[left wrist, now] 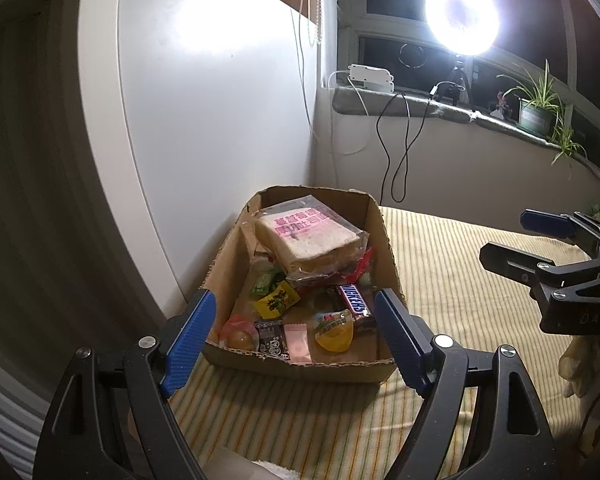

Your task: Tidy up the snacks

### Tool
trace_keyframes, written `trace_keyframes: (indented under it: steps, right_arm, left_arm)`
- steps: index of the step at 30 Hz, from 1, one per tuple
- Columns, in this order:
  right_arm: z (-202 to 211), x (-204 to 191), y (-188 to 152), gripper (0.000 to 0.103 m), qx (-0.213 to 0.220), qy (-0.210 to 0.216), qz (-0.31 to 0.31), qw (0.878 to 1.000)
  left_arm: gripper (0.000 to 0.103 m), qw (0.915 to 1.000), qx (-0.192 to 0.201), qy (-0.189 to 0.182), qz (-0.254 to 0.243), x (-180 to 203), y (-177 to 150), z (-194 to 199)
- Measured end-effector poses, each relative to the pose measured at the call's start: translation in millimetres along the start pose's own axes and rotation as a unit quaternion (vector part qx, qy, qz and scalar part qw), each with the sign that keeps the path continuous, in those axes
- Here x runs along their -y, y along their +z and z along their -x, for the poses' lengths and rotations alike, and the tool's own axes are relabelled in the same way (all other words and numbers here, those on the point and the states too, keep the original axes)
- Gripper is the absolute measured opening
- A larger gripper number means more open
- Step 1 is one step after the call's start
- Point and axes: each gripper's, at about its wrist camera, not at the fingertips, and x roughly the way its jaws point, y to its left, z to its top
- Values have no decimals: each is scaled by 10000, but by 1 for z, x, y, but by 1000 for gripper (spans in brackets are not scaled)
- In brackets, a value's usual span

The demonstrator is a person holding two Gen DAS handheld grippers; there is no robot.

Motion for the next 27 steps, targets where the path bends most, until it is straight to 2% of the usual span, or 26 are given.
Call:
trace_keyframes:
  steps: [27]
  right_arm:
    - [1, -1, -4, 97, -41, 14, 11, 10000]
  left_arm:
    - [82, 10000, 14, -22, -47, 2, 1, 2]
